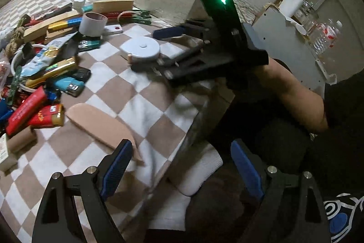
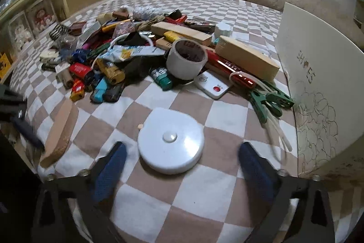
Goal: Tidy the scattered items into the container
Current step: 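Lower the left tool to the wooden block and close on it, then lift the tape measure and wooden block and carry both over the SHOES box, then open the right tool dropping the tape measure while the left tool lowers the block, then open the left tool releasing the wooden block into the SHOES box, then withdraw both tools from the box back over the pile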
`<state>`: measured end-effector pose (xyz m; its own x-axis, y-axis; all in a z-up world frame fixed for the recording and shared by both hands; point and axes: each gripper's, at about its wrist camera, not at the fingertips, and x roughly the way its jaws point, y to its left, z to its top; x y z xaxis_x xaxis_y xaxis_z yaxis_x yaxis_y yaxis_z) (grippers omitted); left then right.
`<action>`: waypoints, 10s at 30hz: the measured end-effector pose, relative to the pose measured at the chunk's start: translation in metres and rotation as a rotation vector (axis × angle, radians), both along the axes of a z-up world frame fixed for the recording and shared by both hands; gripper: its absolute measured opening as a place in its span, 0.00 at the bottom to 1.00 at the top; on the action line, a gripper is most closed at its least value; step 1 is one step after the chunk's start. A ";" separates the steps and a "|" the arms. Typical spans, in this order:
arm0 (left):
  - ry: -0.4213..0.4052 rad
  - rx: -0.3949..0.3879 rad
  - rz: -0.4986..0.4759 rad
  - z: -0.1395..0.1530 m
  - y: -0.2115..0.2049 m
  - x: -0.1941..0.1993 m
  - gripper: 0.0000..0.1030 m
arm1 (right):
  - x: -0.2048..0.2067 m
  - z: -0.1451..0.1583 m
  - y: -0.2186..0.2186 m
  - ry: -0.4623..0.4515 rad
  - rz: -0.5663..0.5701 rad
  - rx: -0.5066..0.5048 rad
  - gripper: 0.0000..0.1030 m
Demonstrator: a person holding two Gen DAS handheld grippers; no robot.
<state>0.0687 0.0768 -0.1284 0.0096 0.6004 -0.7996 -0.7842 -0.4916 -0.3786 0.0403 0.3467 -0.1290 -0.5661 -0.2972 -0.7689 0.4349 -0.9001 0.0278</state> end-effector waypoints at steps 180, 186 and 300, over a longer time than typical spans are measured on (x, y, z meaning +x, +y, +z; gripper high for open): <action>0.640 0.233 0.411 0.183 0.175 -0.099 0.92 | -0.059 0.179 0.225 0.320 -0.347 0.008 0.52; 0.625 0.216 0.410 0.180 0.187 -0.107 0.92 | -0.094 0.154 0.221 0.228 -0.292 0.250 0.52; -0.016 0.202 0.563 0.143 0.180 -0.202 1.00 | -0.014 0.137 0.242 0.273 -0.352 -0.231 1.00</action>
<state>-0.1338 0.2566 0.0149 -0.3432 0.6569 -0.6714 -0.4177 -0.7469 -0.5173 0.0261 0.5889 0.0080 -0.8340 -0.1974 -0.5152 0.1254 -0.9772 0.1714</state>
